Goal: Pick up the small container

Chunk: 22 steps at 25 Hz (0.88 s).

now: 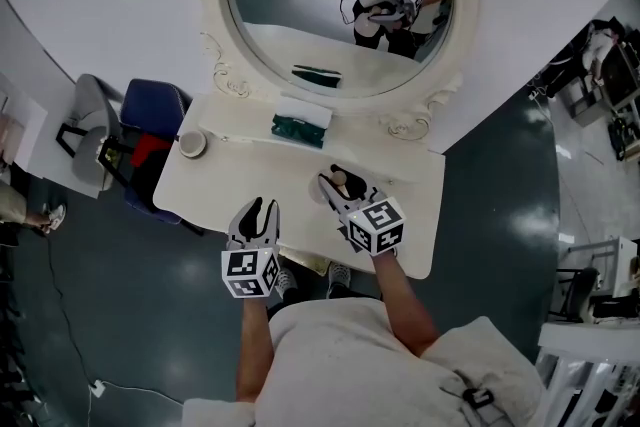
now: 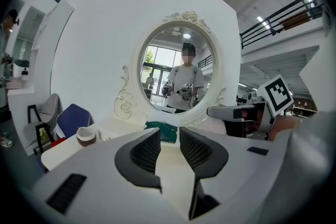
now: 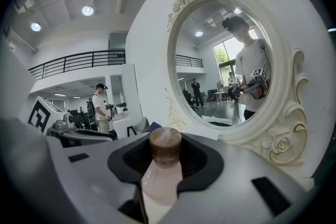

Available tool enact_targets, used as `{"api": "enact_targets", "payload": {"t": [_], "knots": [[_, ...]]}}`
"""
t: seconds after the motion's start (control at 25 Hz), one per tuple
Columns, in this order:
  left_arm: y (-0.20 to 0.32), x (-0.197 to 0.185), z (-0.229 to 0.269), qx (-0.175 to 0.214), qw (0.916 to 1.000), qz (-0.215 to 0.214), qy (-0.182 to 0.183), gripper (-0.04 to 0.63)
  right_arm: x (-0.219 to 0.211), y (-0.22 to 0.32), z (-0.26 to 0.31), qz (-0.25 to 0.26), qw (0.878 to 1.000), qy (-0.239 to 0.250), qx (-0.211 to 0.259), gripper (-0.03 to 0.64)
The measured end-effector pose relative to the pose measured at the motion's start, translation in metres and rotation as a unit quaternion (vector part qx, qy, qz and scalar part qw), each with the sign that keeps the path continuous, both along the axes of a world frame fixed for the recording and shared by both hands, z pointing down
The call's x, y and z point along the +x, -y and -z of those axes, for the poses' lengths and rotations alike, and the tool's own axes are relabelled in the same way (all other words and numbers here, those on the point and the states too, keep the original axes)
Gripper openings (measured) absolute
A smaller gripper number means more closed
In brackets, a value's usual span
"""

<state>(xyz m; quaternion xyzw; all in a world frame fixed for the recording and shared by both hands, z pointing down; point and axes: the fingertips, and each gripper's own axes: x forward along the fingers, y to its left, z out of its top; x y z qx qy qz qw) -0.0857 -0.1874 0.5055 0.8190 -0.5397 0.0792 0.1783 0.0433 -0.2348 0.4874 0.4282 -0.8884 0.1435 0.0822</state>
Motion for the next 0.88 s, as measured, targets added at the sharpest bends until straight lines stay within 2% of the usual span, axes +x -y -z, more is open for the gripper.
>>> {"api": "enact_targets", "payload": {"t": [0.32,0.88], "knots": [[-0.0005,-0.0057,0.0003,0.002,0.9999,0.015,-0.003,0.031,-0.0026,-0.0016,0.0011,0.001,1.0,0.002,0.001,0.132],[-0.0037,0.0008,-0.0031,0.0,0.9999,-0.001,-0.011,0.028,-0.002,-0.0021,-0.0014,-0.002,1.0,-0.001,0.003,0.132]]}}
